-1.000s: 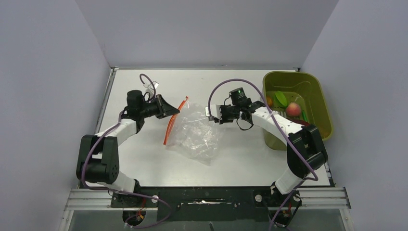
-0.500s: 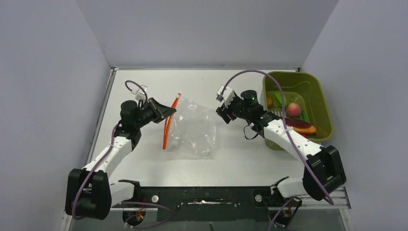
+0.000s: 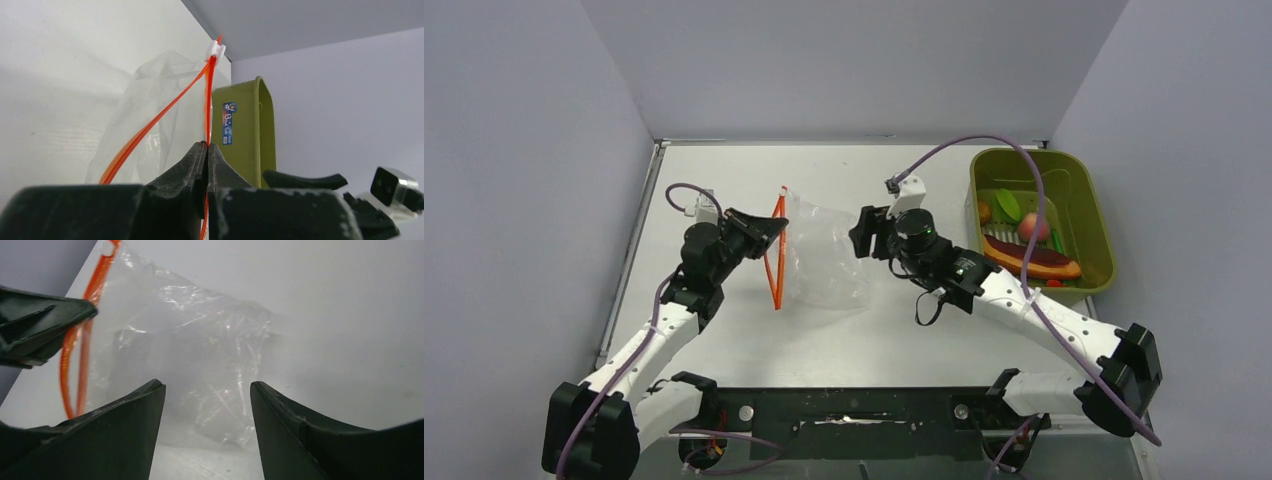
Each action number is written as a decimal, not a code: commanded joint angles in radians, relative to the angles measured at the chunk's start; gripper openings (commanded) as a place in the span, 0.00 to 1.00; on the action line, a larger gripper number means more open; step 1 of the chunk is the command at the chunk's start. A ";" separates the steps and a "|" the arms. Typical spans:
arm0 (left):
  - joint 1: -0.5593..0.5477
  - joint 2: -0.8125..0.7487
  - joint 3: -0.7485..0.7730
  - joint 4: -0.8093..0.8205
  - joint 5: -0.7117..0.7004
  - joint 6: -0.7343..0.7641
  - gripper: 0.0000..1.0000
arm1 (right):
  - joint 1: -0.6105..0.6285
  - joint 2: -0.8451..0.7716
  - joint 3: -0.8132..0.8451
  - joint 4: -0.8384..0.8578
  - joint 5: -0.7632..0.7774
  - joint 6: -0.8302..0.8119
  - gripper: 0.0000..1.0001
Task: Place the food in the zip-top bag and seal the zipper
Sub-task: Open the zipper of the food storage bag.
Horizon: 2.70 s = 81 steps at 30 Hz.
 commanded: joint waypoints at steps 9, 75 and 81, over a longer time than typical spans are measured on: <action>-0.053 -0.003 -0.041 0.104 -0.080 -0.172 0.00 | 0.324 0.280 0.308 -0.018 0.170 0.055 0.70; -0.058 -0.358 -0.144 0.031 -0.107 -0.112 0.10 | 0.281 0.278 0.128 0.318 -0.197 -0.177 0.00; -0.059 -0.361 -0.012 -0.203 -0.160 0.179 0.43 | 0.281 0.209 0.070 0.344 -0.231 -0.233 0.00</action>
